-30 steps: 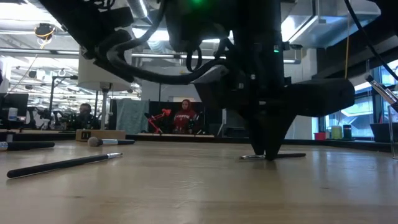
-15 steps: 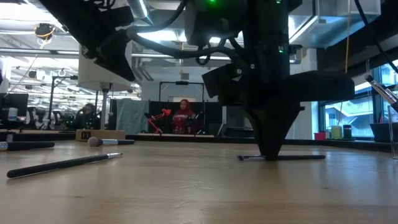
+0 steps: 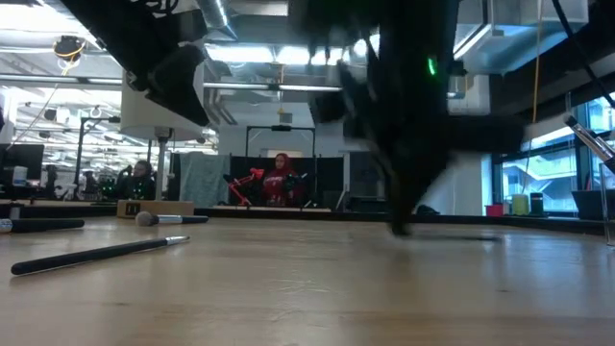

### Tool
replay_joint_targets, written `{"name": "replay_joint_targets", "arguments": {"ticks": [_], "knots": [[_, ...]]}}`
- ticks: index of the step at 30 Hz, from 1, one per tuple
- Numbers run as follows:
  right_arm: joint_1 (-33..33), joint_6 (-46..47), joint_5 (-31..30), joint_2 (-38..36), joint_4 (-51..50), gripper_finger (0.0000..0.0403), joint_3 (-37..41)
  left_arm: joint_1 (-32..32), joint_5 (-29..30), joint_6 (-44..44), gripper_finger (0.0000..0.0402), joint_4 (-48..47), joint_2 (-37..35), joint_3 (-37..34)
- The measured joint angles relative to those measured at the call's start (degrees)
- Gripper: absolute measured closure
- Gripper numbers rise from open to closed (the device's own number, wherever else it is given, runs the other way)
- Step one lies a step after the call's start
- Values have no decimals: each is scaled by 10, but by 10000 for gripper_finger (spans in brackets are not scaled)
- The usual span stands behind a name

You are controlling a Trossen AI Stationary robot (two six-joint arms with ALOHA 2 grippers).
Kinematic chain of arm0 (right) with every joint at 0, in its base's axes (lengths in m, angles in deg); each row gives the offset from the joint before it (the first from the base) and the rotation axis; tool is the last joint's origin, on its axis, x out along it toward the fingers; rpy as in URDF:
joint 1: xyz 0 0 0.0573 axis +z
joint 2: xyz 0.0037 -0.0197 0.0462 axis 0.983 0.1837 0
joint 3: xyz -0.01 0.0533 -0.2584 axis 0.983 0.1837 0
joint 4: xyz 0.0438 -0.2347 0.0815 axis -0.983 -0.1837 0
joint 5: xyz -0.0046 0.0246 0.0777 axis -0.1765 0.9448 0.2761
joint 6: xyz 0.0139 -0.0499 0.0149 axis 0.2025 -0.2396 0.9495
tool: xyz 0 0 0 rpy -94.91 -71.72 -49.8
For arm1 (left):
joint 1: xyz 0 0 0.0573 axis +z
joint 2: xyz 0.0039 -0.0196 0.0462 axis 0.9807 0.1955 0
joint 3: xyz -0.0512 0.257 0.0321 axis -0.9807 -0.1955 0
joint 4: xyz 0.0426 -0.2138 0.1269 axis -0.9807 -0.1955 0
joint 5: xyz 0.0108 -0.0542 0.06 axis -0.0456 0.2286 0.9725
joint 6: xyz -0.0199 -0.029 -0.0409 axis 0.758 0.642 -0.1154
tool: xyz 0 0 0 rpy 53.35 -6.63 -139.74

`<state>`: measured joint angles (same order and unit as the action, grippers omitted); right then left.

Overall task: Put items in baskets/containers
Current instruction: Put the black eyeshadow brush into the transparent organizer

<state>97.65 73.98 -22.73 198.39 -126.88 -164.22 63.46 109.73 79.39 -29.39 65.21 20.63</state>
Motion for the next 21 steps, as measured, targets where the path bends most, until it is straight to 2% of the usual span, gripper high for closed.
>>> {"name": "replay_joint_targets", "arguments": {"ticks": [5, 9, 14, 17, 21], "knots": [[19, 66, -85, -141, 5, 390, 43, 0, -22, 0, 382, 0, 0, 0], [40, 150, -99, -261, -7, 400, 102, 0, -28, 0, 382, 0, 0, 0], [67, 248, -115, -398, 16, 390, 190, 0, -23, 3, 382, 7, 0, 0], [79, 242, -91, -428, 119, 390, 262, 0, -9, 3, 382, 25, 0, 0], [91, 170, -42, -414, 292, 383, 350, 0, 0, -30, 382, 67, 0, 0]]}}
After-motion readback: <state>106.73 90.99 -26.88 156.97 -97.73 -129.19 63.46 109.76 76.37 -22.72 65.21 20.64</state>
